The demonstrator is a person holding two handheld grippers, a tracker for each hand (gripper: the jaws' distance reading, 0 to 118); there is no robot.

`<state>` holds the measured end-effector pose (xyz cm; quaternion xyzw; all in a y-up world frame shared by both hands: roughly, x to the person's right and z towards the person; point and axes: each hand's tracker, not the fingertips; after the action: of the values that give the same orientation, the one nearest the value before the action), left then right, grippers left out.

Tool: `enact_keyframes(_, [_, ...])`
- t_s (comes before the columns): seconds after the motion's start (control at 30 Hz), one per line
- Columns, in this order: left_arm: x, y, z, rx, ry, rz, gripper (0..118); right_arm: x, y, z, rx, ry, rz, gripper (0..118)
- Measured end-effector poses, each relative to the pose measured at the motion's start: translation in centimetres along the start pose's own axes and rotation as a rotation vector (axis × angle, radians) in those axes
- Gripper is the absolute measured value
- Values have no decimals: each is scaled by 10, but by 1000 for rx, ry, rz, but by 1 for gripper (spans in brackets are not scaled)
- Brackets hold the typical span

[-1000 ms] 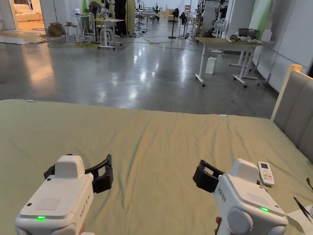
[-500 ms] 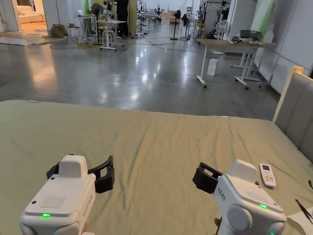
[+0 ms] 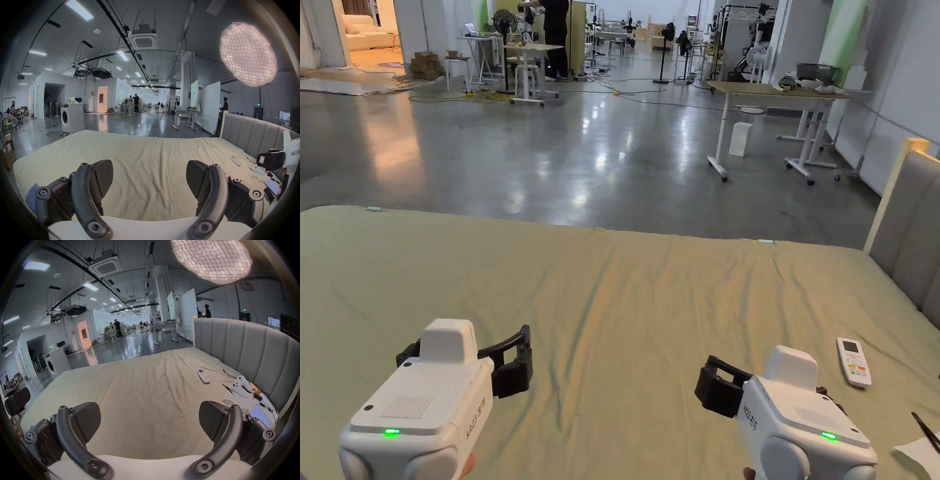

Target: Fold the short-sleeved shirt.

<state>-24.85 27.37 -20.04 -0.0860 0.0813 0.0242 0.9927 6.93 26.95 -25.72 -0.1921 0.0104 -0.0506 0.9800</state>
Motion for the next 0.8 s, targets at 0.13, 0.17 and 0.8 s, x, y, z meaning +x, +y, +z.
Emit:
enact_keyframes(0.13, [-1,-2,-1,-13,1,-15,93,0,-1,-3,-7,2,8,118])
enact_keyframes(0.17, [-1,-3,-1,-15,-1,-17,93,0,-1,-4,-7,1,12,118])
enact_keyframes(0.8, [-1,-12,-3,58,-25,-29,93,8,-9,-4,67,-48,-3,118])
